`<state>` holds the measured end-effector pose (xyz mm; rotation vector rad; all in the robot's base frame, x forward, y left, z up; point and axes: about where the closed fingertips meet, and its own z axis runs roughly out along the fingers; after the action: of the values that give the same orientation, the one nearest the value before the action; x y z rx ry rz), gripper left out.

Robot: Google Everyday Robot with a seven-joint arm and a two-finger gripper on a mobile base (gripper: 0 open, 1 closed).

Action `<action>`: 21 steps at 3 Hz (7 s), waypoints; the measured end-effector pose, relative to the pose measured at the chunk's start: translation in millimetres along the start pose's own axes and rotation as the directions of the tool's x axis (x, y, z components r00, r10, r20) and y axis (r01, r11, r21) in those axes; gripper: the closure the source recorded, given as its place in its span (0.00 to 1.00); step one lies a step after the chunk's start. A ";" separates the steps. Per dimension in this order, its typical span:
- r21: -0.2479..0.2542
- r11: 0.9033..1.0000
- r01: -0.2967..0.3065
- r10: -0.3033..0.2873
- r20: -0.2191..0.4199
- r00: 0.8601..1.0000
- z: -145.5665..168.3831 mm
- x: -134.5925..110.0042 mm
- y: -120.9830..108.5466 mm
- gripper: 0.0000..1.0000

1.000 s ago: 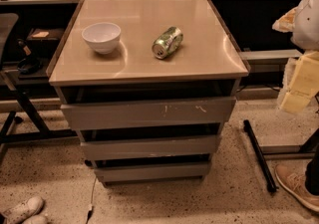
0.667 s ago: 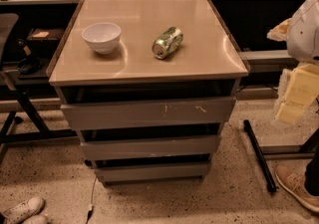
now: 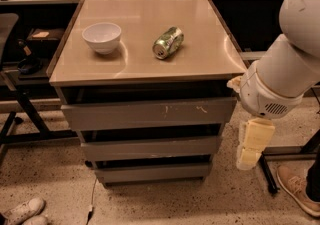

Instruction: Open middle drawer

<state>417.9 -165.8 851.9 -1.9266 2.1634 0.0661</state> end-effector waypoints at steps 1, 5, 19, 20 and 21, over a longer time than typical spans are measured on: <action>0.001 1.000 0.000 0.000 0.000 1.000 -0.2 -0.1 -0.1 0.00; -0.107 0.994 0.020 -0.013 0.069 0.998 167.0 -18.6 24.2 0.00; -0.092 0.985 -0.149 0.159 0.108 0.981 483.3 -25.8 -74.3 0.00; -0.092 0.985 -0.149 0.159 0.108 0.981 482.0 -26.1 -74.4 0.00; -0.149 0.979 -0.141 0.157 0.104 0.982 468.5 -22.9 -41.4 0.00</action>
Offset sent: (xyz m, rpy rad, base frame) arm -0.0186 0.0351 -0.0941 0.0687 0.0509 0.0606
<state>531.4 -57.9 407.8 -1.7782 2.2757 0.3580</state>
